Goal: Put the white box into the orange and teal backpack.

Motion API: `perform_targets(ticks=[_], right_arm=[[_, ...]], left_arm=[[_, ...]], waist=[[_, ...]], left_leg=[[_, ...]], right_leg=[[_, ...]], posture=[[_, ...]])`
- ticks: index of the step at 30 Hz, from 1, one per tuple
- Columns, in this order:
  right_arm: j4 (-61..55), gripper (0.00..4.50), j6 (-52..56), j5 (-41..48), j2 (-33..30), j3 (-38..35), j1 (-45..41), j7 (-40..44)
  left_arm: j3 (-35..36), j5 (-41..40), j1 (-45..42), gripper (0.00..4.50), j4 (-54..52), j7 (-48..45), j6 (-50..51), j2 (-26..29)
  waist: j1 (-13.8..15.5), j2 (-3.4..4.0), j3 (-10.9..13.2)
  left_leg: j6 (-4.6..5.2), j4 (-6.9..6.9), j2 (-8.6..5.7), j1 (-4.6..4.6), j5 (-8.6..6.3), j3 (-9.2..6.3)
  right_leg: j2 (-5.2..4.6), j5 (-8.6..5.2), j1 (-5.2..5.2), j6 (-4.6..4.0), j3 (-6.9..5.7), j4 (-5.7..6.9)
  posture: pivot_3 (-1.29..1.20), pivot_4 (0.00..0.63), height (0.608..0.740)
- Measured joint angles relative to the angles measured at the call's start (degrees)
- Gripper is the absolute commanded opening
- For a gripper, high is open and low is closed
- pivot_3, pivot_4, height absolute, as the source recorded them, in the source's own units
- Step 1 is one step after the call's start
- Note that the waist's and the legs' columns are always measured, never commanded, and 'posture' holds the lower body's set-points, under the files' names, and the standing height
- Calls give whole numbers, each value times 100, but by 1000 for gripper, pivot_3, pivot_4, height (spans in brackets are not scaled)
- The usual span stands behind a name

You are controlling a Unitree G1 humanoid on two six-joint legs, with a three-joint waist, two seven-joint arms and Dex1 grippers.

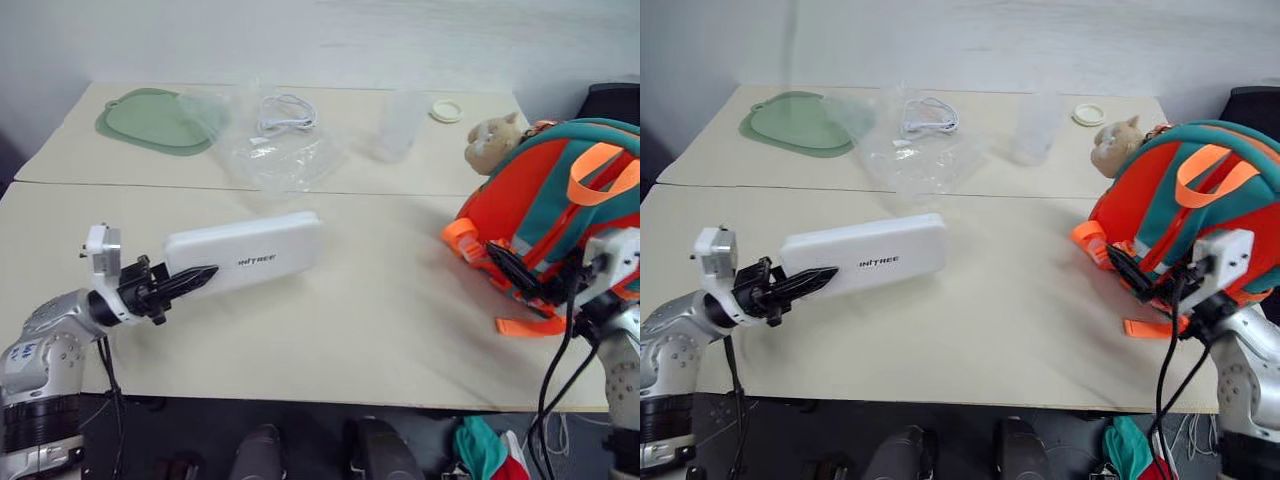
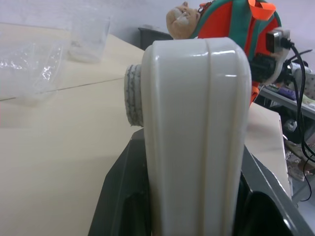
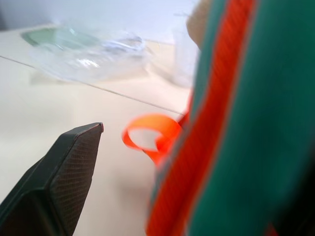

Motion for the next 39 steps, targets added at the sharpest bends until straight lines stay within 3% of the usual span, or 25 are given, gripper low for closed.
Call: perform_targets(ticks=[1, 8, 12, 23, 26, 32, 39], right_arm=[[32, 3896, 3, 1, 0, 8, -101, 1], [216, 1461, -7, 17, 0, 378, -574, 406], [-82, 108, 542, 592, 20, 687, -958, 630], [-1848, 6, 2401, 2257, 143, 2281, -1633, 1253], [-2015, 6, 2674, 2533, 26, 2325, -1628, 1344], [-2019, 6, 3238, 3092, -1033, 1634, -951, 1678], [-1902, 6, 3131, 2897, -806, 1709, -966, 1691]], left_arm=[[36, -41, 25, 1280, -25, 35, 29, 0], [376, -676, 80, 1280, -224, 435, 547, -1], [517, -852, 23, 1280, -161, 592, 781, 97], [746, -761, 16, 1280, 879, 532, 746, 483], [752, -740, 32, 1280, 935, 520, 715, 518], [1004, -788, 315, 1280, 792, 485, 767, 571], [1211, -1451, 546, 1280, -623, 868, 1160, 399]], waist=[[-1, 0, 0], [-7, 0, 0], [-56, 6, 4], [-120, 6, 5], [-103, 6, 5], [-4, 3, 5], [-9, 2, 5]], left_leg=[[1, 0, 1, -1, 0, 0], [2, 0, 1, 0, 0, 0], [1, -5, 5, 2, 0, 0], [11, -8, 6, -10, -6, -11], [18, -6, 3, -13, -10, -12], [25, -9, 4, -16, -18, -15], [19, -11, 4, -13, -15, -19]], right_leg=[[1, 0, -1, 0, -1, 0], [1, 0, -1, 0, -1, 3], [4, 0, -5, -1, 0, 7], [-5, -3, -11, -5, -9, -3], [-11, -2, -11, -5, -10, -8], [-13, -3, -6, -5, -14, -25], [-14, -3, -6, -5, -14, -17]], posture=[[0, 150, 740], [0, 150, 740], [0, 150, 740], [0, 150, 740], [0, 150, 740], [0, 150, 740], [0, 150, 740]])
